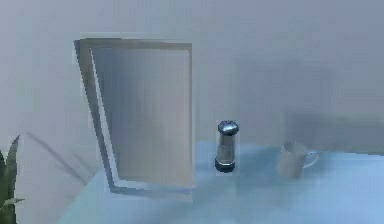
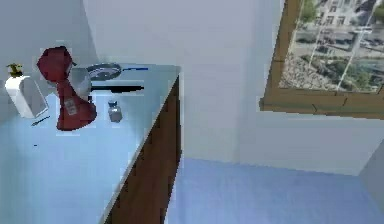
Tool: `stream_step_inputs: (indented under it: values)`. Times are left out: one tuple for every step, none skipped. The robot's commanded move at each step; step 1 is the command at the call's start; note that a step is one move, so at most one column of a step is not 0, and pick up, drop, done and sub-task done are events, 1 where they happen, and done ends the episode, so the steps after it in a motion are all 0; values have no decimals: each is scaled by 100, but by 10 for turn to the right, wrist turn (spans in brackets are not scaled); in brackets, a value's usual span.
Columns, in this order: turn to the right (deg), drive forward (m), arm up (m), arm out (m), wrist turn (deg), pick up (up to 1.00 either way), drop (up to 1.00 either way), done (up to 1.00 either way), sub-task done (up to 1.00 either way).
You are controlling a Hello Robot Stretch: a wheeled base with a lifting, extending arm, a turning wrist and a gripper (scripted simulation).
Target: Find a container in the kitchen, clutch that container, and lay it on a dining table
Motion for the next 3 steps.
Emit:
stream_step_inputs:
  values:
    - [-450, 0, 0, 0, 0, 0, 0, 0, 0]
    - [-150, 0, 0, 0, 0, 0, 0, 0, 0]
    - [0, 0, 50, 0, 0, 0, 0, 0, 0]
